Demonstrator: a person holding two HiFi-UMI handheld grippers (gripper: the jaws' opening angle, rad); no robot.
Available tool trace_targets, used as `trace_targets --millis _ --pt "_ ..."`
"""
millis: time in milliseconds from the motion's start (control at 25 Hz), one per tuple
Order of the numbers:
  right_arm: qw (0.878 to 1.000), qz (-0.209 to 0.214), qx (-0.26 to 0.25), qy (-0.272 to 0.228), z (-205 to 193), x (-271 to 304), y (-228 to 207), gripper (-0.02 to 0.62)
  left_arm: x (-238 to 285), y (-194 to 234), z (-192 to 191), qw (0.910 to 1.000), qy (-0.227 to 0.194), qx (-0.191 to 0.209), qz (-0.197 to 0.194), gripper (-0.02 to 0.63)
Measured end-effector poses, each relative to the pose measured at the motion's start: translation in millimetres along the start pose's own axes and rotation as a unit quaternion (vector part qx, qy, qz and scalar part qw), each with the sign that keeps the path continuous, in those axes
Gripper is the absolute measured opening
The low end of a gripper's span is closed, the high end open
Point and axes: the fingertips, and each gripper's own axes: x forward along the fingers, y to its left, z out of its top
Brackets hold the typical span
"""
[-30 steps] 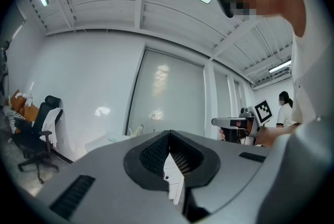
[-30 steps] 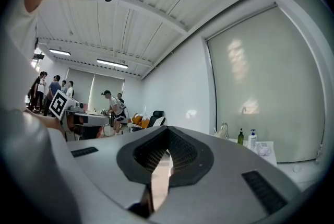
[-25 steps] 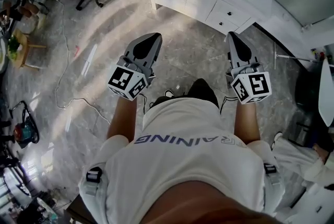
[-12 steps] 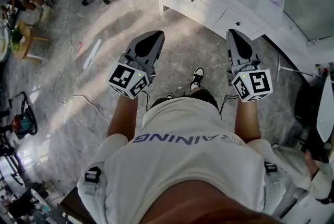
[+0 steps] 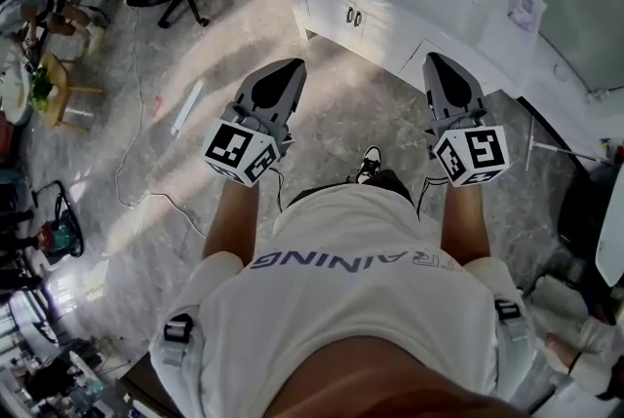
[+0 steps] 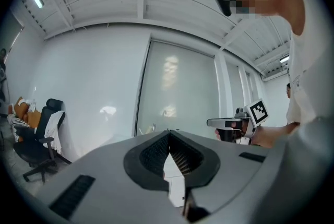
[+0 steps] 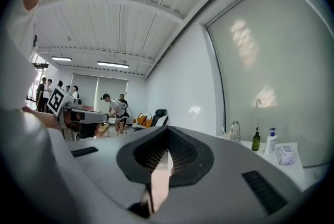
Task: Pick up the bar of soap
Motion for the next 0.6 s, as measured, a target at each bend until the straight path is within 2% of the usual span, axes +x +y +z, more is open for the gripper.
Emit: trace_targets --millis 280,600 --pt "1.0 0.017 0.011 -0.003 1.7 26.4 -75.0 0.012 79.1 -0.1 1.8 0.9998 0.013 0.0 0.017 0.006" --pt "0.999 0.023 0.043 0.007 -21.4 41.7 -141.0 0.012 148.2 -11.7 -7.1 0.9991 0.039 0.007 0.013 0.006"
